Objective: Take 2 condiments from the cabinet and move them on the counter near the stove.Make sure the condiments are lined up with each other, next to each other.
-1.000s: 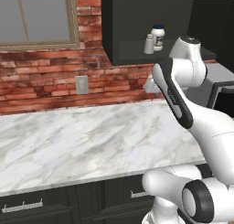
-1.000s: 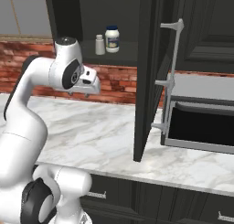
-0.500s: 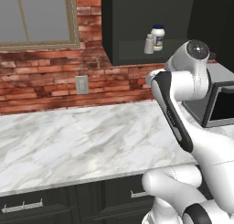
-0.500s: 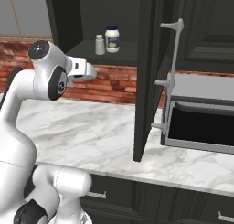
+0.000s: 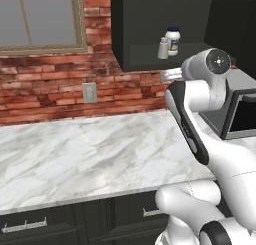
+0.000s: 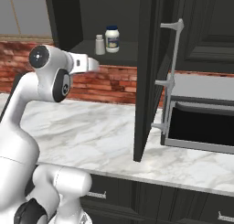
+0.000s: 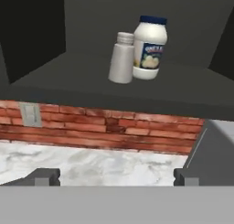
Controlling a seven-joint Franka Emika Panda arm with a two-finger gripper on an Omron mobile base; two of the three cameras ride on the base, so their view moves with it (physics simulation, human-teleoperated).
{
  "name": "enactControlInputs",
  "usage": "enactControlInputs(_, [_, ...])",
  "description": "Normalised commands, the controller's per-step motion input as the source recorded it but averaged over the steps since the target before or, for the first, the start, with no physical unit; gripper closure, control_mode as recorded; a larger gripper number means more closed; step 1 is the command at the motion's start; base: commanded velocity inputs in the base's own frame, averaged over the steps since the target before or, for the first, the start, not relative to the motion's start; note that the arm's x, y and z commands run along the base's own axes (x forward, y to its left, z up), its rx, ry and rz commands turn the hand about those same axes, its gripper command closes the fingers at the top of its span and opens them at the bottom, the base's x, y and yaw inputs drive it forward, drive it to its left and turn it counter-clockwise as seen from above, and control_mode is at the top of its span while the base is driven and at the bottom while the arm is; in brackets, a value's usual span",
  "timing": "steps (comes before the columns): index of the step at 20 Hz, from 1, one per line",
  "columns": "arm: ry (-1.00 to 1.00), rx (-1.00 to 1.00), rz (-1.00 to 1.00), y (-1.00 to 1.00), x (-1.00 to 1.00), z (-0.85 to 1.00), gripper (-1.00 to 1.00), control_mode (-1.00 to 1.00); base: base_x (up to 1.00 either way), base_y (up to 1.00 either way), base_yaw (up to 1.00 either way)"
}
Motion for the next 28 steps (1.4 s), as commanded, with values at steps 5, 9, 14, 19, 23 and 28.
enactControlInputs(5, [0.00,0.16,-0.05,-0.03,0.25,0.37,-1.00,-1.00,0.00,0.00,0.00])
enactControlInputs(9, [0.00,0.15,-0.06,-0.09,0.37,0.23,-1.00,-1.00,0.00,0.00,0.00])
enactControlInputs(14, [0.00,0.03,-0.06,-0.01,0.42,0.01,-1.00,-1.00,0.00,0.00,0.00])
enactControlInputs(19, [0.00,0.00,-0.06,0.00,0.51,0.00,-1.00,-1.00,0.00,0.00,0.00])
enactControlInputs(23, [0.01,0.00,-0.02,0.00,0.59,0.00,-1.00,-1.00,0.00,0.00,0.00])
enactControlInputs(28, [0.04,0.00,0.00,0.00,0.52,0.00,-1.00,-1.00,0.00,0.00,0.00])
